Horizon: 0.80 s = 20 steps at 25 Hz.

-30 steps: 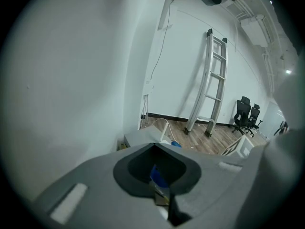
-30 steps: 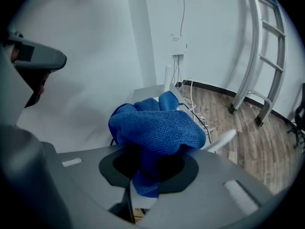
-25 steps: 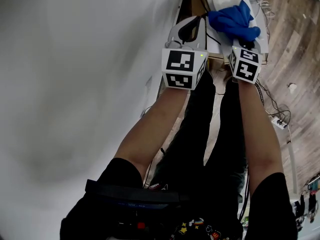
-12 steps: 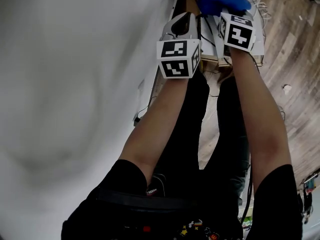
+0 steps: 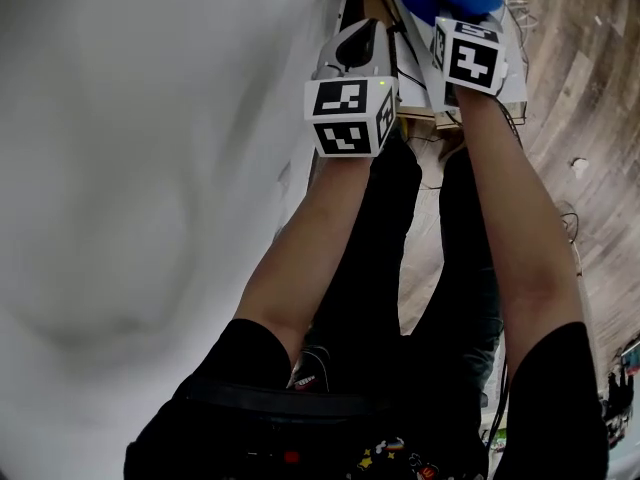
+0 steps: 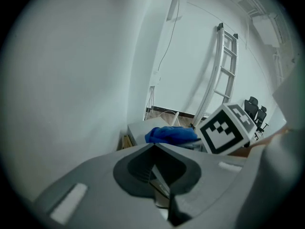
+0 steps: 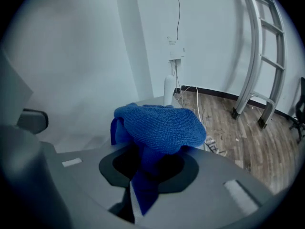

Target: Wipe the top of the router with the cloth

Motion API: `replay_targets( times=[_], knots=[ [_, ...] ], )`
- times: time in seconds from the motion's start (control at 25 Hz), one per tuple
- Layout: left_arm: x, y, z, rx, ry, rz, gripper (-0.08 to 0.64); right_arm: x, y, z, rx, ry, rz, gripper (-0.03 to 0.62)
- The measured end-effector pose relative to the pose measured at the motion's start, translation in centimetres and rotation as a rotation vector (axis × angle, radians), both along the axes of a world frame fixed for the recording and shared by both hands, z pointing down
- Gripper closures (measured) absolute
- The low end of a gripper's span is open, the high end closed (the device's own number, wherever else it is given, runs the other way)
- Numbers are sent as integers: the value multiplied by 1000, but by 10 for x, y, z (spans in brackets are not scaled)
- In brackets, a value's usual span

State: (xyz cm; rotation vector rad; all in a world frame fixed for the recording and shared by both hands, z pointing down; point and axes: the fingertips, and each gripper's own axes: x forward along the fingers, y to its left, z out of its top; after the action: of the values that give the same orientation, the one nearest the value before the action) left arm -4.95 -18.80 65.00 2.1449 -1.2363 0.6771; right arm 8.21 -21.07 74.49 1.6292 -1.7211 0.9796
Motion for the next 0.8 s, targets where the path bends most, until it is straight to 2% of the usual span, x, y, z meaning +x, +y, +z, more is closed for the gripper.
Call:
replay_targets(
  times=[0.2, 0.48, 0.8],
  knots=[
    [7, 3, 0, -10, -5, 27, 560, -11, 52, 12, -47, -15, -29, 479],
    [11, 27, 3, -11, 5, 45, 560, -17, 118, 18, -78, 13, -85, 479],
    [23, 38, -5, -7, 12, 58, 560, 10, 133, -1, -38, 34, -81, 480]
  ],
)
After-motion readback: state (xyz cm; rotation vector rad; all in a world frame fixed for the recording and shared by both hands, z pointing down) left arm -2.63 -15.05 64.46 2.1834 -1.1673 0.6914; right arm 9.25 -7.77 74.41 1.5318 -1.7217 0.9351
